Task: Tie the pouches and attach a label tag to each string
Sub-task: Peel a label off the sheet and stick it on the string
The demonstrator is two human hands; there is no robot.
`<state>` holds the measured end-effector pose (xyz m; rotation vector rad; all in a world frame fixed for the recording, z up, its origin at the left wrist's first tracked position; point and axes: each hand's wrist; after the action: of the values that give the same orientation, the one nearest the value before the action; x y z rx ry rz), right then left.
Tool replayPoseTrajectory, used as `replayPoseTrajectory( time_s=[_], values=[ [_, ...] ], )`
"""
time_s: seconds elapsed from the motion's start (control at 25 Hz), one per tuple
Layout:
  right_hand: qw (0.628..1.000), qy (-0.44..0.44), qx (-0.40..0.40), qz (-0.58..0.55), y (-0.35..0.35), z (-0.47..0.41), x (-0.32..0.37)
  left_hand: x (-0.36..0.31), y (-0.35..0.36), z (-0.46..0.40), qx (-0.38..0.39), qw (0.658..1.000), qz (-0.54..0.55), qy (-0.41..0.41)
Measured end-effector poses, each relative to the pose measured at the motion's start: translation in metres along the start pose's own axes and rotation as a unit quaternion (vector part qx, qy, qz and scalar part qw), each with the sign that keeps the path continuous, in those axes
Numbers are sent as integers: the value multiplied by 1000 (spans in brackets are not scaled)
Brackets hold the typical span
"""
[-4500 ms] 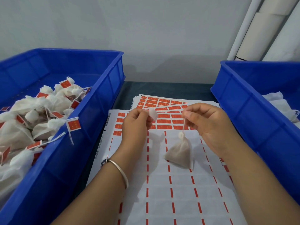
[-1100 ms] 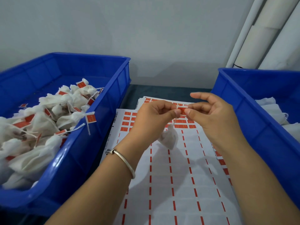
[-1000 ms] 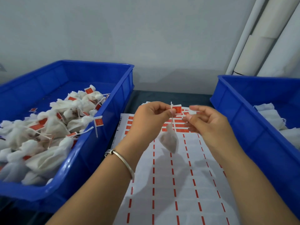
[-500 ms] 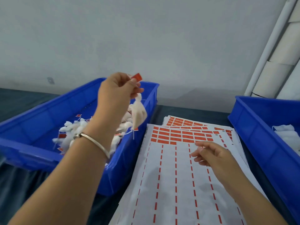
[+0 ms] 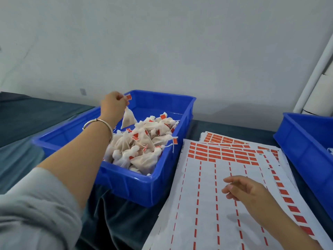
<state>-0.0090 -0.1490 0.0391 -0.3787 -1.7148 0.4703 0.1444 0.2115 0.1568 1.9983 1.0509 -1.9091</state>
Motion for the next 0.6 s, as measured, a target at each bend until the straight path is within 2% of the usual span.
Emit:
replayPoseTrajectory(
  time_s=[0.08, 0.16, 0.24, 0.28, 0.36, 0.52, 0.6],
  values=[
    [1000, 4, 5, 11, -2, 3, 1, 24, 6, -8, 15, 993, -118, -21],
    [1000, 12, 12, 20, -6, 5, 2, 45, 12, -6, 39, 958, -278, -58],
    [999, 20, 17, 30, -13, 7, 3, 56, 15, -3, 81, 930, -354, -63],
    [999, 22, 18, 35, -17, 8, 5, 57, 16, -3, 106, 930, -346, -57],
    [999, 16, 10, 51, -30, 9, 11, 47, 16, -1, 103, 945, -308, -46],
    [995, -16, -45, 88, -65, 6, 32, -8, 36, 18, 59, 937, -327, 106],
    [991, -28, -85, 104, -88, 3, 42, -40, 56, 45, 79, 936, -298, 170]
  ],
)
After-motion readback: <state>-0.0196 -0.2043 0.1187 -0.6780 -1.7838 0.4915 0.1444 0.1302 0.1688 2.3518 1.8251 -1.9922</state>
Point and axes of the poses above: each hand's wrist, its own z-axis away from the middle knuckle, its own y-axis out of the palm, x = y × z, and after that the axes turned 13 degrees about -y, right-handed
